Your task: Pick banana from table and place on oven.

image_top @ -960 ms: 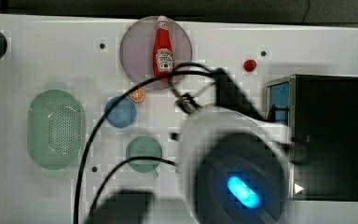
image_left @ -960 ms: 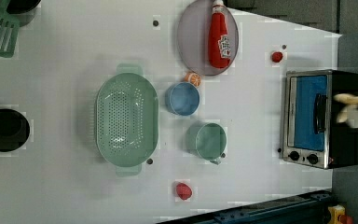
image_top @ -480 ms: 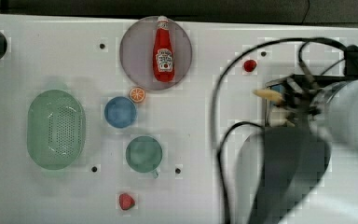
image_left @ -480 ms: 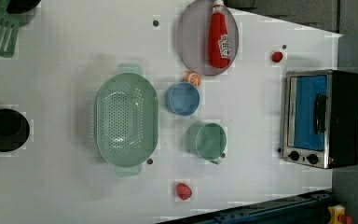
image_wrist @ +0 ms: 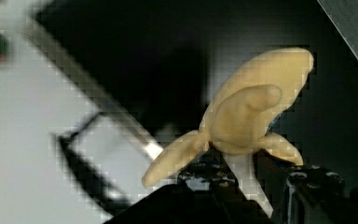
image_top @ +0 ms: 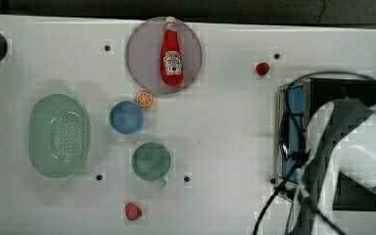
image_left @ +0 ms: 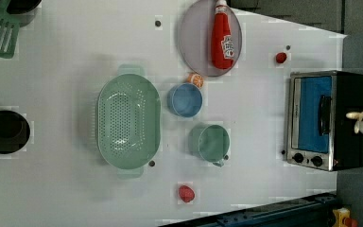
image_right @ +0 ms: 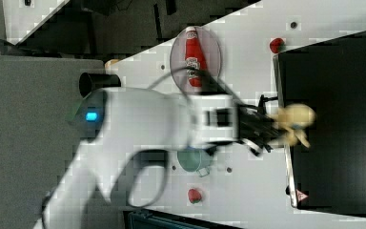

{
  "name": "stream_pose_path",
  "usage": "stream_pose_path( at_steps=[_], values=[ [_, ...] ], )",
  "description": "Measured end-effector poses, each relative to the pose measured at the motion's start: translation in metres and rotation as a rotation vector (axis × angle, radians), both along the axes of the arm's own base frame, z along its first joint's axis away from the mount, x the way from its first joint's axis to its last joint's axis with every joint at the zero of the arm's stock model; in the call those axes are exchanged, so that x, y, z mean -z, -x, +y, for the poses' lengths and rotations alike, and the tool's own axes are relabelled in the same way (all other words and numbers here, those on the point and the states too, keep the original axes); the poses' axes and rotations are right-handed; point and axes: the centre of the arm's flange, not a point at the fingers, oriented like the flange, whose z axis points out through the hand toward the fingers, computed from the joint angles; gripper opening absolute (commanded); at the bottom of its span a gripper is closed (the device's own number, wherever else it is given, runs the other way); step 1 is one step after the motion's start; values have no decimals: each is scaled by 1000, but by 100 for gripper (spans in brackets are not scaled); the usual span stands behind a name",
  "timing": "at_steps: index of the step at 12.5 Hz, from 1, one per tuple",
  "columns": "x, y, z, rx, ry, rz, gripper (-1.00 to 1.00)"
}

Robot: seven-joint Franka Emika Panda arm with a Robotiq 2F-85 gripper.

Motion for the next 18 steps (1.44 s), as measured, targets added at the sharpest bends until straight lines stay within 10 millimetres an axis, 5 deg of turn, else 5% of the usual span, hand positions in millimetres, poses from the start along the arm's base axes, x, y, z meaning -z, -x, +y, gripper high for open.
stream_pose_path(
  at_steps=[2,6,9,13,15,18],
  values=[
    [24,14,-25,-17,-17,31,-49],
    [30,25,-43,-20,-33,43,38],
    [11,21,-38,-54,-39,0,99],
    [-47,14,-28,-97,-27,-104,100],
    [-86,20,-5,-126,-37,-108,100],
    [-143,24,83,-104,-148,-89,100]
  ],
)
